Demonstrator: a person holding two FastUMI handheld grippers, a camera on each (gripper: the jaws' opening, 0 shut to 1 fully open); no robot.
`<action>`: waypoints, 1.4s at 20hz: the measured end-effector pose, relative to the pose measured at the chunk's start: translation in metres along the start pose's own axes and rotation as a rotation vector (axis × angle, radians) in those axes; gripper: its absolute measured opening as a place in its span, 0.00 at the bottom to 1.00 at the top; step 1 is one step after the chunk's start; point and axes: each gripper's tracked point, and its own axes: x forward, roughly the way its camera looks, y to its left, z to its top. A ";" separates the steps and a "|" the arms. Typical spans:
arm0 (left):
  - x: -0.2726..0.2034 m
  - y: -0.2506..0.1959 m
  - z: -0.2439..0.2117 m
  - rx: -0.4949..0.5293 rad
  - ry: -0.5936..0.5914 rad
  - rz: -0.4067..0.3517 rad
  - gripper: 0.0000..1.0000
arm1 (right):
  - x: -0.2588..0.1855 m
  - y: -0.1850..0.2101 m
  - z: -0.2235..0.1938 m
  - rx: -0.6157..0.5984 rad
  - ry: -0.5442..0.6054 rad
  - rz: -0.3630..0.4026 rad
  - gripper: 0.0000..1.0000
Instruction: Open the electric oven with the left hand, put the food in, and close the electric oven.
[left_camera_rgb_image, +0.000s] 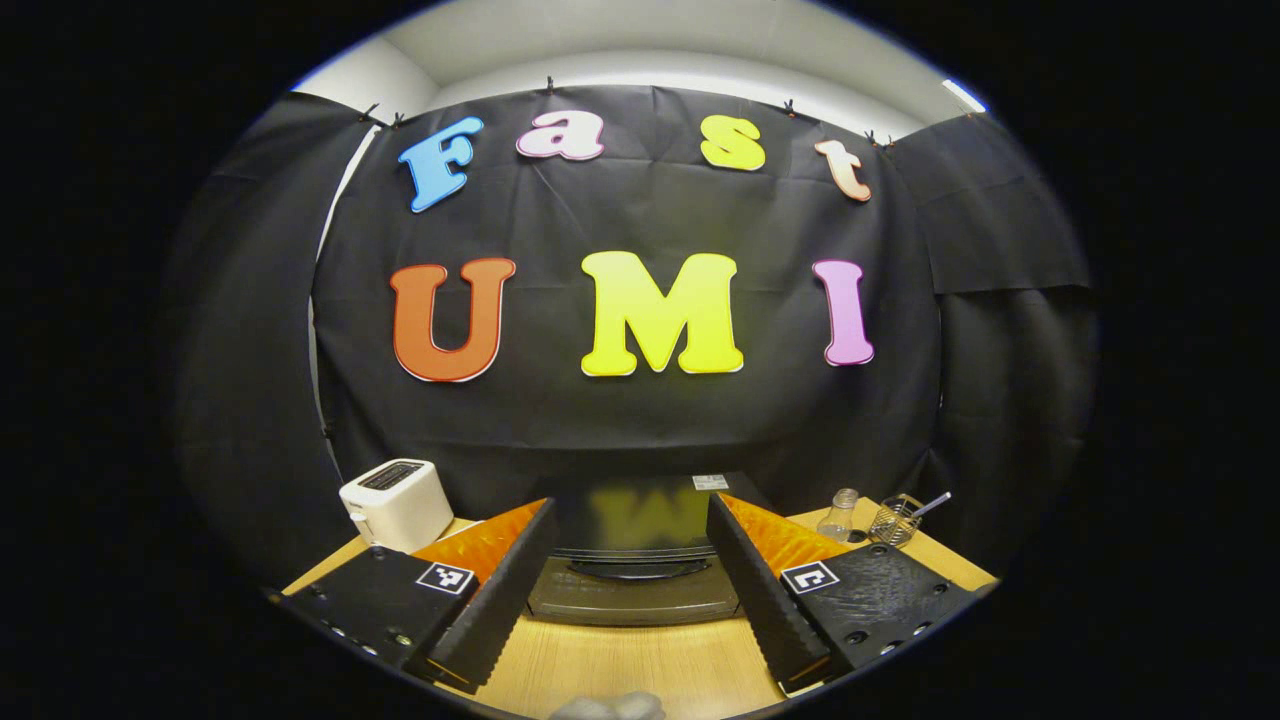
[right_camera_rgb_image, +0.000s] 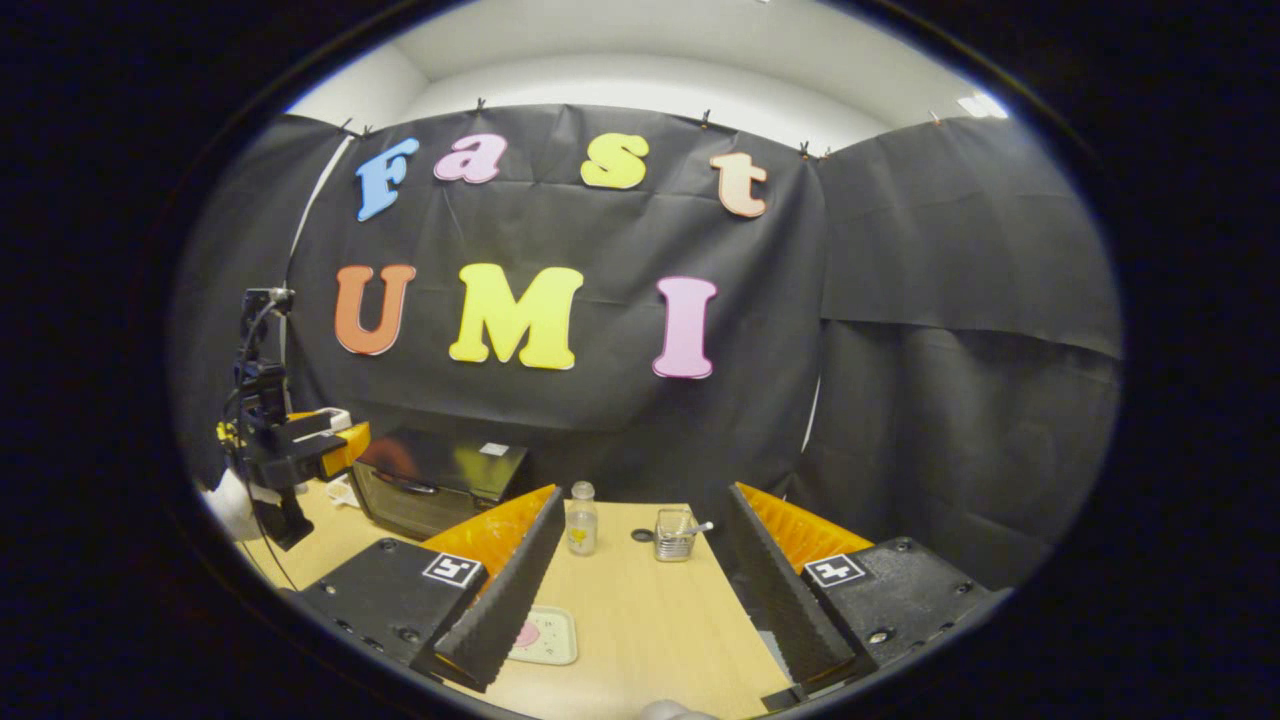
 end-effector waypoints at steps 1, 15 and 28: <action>0.012 -0.003 -0.009 -0.003 0.016 -0.006 0.96 | -0.003 -0.003 -0.002 -0.003 0.009 -0.012 1.00; 0.089 -0.004 -0.097 0.035 0.167 -0.014 0.96 | -0.025 -0.013 -0.040 0.032 0.109 -0.075 1.00; 0.028 -0.008 -0.123 0.037 0.218 -0.028 0.97 | -0.037 0.012 -0.046 0.032 0.113 -0.007 1.00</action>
